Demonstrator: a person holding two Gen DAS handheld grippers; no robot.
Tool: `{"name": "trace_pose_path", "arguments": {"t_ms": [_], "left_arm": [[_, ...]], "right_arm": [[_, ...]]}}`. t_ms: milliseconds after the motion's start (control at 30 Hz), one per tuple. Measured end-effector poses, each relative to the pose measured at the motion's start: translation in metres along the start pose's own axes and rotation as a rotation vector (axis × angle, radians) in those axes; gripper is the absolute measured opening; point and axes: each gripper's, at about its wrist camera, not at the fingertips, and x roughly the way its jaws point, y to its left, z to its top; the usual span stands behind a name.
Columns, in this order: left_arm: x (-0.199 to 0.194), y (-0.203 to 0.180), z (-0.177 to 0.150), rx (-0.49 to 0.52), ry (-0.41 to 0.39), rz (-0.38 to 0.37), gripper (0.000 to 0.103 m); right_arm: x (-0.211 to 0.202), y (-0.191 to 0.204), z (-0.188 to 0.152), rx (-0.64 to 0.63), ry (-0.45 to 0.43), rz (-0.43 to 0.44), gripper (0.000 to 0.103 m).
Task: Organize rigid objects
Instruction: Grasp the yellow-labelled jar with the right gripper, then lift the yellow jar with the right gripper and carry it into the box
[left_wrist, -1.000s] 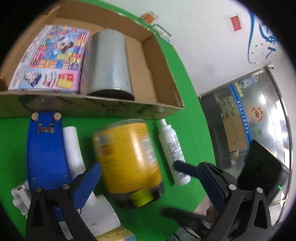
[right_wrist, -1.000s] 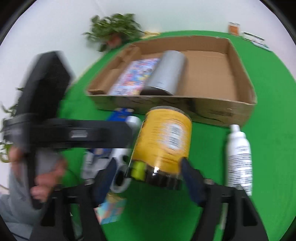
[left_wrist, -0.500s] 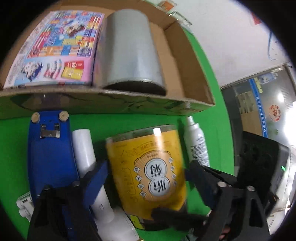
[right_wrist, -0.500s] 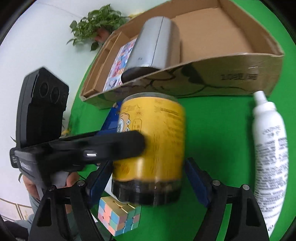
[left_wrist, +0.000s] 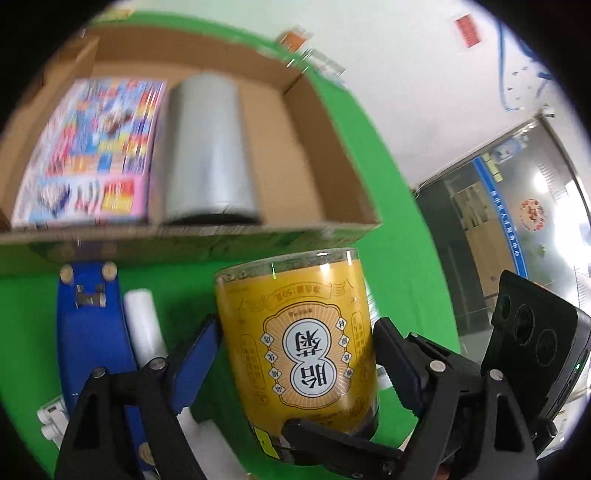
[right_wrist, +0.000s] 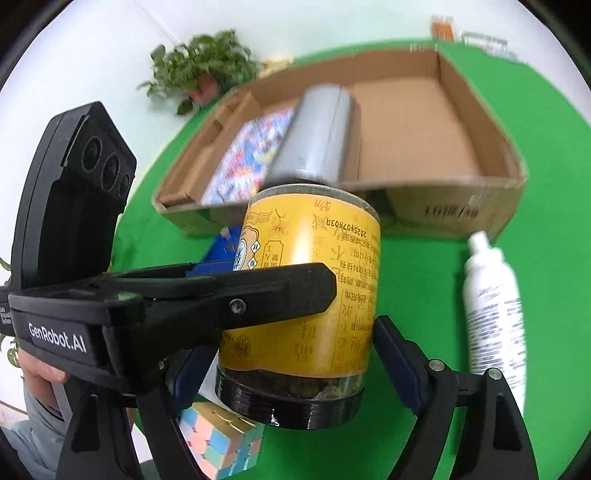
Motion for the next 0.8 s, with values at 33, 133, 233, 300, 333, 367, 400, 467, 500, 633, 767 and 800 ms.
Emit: {"name": "trace_pose_path", "arguments": {"t_ms": [33,133,233,300,333,367,400,467,500,633,767,800], "left_arm": [[-0.007,-0.007,0.002,0.019,-0.023,-0.005,0.083],[-0.025,-0.027,0.008,0.079,-0.079,-0.012,0.083],[-0.038,-0.045,0.016,0.132,-0.117,-0.013,0.083],[-0.044,-0.054,0.023,0.152,-0.132,-0.013,0.083],[-0.048,-0.061,0.028,0.165,-0.143,-0.014,0.083],[-0.05,-0.064,0.031,0.173,-0.149,-0.013,0.083],[-0.053,-0.07,0.036,0.188,-0.158,-0.01,0.083],[-0.06,-0.079,0.049,0.218,-0.176,0.0,0.083],[-0.063,-0.083,0.055,0.229,-0.187,0.006,0.083],[-0.083,-0.095,0.091,0.266,-0.236,0.03,0.083],[-0.088,-0.103,0.123,0.277,-0.229,0.034,0.083],[-0.087,-0.103,0.133,0.27,-0.22,0.033,0.083]], "right_arm": [[-0.01,0.003,0.002,-0.012,-0.029,-0.008,0.082],[-0.032,0.011,0.008,-0.039,-0.092,-0.026,0.082],[-0.059,0.016,0.015,-0.061,-0.149,-0.048,0.082],[-0.072,0.021,0.021,-0.075,-0.181,-0.065,0.082],[-0.076,0.026,0.025,-0.079,-0.193,-0.073,0.082],[-0.079,0.031,0.03,-0.083,-0.206,-0.081,0.082],[-0.083,0.033,0.036,-0.088,-0.219,-0.089,0.082],[-0.093,0.036,0.048,-0.091,-0.239,-0.094,0.082],[-0.099,0.036,0.056,-0.088,-0.242,-0.092,0.082],[-0.121,0.037,0.094,-0.1,-0.281,-0.073,0.082],[-0.132,0.038,0.133,-0.106,-0.278,-0.082,0.082],[-0.132,0.037,0.142,-0.106,-0.27,-0.084,0.082]]}}
